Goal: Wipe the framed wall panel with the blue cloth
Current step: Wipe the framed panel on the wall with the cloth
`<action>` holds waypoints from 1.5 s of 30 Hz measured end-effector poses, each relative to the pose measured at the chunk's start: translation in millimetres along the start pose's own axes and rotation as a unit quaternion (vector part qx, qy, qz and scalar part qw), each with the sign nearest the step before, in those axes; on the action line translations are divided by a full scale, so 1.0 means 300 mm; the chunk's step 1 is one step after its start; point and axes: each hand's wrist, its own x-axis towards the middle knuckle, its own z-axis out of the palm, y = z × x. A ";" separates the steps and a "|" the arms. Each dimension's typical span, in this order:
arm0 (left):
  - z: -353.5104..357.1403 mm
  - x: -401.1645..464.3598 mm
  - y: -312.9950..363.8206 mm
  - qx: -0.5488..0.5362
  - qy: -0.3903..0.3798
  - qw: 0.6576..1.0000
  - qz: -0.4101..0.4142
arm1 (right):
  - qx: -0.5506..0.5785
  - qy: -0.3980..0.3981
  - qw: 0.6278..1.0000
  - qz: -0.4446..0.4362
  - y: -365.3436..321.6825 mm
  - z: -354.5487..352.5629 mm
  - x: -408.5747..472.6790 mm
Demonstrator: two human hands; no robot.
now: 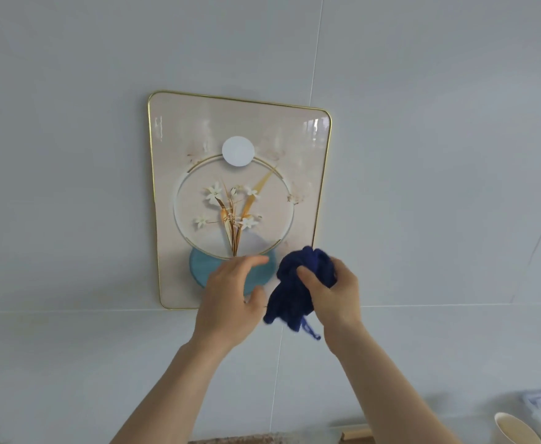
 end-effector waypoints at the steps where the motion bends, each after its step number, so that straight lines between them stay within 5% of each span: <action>1: 0.000 0.024 -0.015 0.042 0.030 0.998 0.034 | -0.019 0.011 0.998 -0.053 -0.010 0.007 0.017; 4: 0.009 0.114 -0.035 0.150 0.068 0.975 0.149 | -0.112 0.052 0.964 -0.236 0.005 0.038 0.081; 7: 0.028 0.201 -0.048 0.263 0.059 0.944 0.193 | -0.232 0.068 0.883 -0.402 0.087 0.072 0.155; 10: 0.057 0.250 -0.079 0.338 0.044 0.923 0.179 | -0.339 0.101 0.797 -0.491 0.159 0.101 0.211; 13: 0.083 0.273 -0.123 0.358 0.046 0.916 0.177 | -0.382 0.124 0.748 -0.528 0.217 0.131 0.250; 22: 0.114 0.297 -0.171 0.377 0.054 0.905 0.191 | -0.391 0.039 0.745 -0.538 0.310 0.099 0.246; 30: 0.094 0.292 -0.164 0.392 0.041 0.898 0.194 | -0.435 0.062 0.671 -0.598 0.275 0.045 0.285; 36: 0.091 0.297 -0.156 0.405 0.047 0.891 0.198 | -0.370 0.157 0.721 -0.565 0.150 0.073 0.337; 45: 0.123 0.306 -0.192 0.401 0.084 0.886 0.216 | -0.389 0.123 0.713 -0.570 0.276 0.038 0.308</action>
